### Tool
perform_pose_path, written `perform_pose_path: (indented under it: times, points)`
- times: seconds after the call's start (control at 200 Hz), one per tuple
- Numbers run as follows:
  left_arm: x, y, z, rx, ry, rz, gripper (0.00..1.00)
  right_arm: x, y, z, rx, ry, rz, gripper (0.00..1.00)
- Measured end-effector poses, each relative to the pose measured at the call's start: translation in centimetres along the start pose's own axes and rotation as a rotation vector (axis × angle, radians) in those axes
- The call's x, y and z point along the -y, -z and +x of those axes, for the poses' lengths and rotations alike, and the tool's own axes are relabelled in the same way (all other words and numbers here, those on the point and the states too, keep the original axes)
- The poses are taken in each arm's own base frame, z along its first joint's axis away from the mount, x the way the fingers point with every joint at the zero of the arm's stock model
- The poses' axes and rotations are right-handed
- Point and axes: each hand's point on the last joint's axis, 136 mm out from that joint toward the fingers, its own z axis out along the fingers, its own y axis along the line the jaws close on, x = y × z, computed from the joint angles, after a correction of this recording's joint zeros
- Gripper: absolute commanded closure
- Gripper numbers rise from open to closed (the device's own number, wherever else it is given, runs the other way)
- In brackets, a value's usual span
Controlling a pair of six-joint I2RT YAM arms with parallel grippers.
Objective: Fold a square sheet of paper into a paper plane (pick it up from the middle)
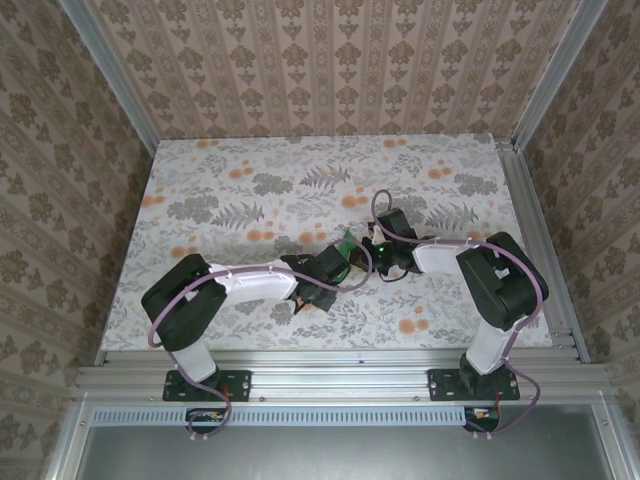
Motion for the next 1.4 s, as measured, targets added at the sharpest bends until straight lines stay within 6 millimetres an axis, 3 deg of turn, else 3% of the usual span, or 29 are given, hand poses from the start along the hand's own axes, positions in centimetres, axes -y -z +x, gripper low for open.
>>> perform_pose_path:
  times: [0.265,0.685,0.82,1.08,1.22,1.4]
  points:
    - [0.2,0.0,0.0,0.001,-0.043,0.001,0.81,1.3,-0.8,0.4,-0.025,0.004,0.061,1.0]
    - [0.7,0.3,0.1,-0.004,-0.073,0.038,0.7,1.6,-1.1,0.2,-0.039,0.029,0.099,1.0]
    - [1.4,2.0,-0.7,0.025,-0.049,0.114,0.68,1.7,-1.2,0.0,-0.037,0.035,0.108,1.0]
    - [0.5,6.1,-4.4,0.18,0.103,0.273,0.71,1.7,-1.2,0.0,-0.038,0.05,0.111,1.0]
    - [-0.5,5.6,-4.8,0.187,0.173,0.302,0.8,1.6,-1.3,0.1,-0.04,0.056,0.111,1.0]
    - [0.1,3.3,-4.6,0.144,0.196,0.339,0.85,1.6,-1.3,0.1,-0.04,0.056,0.111,1.0]
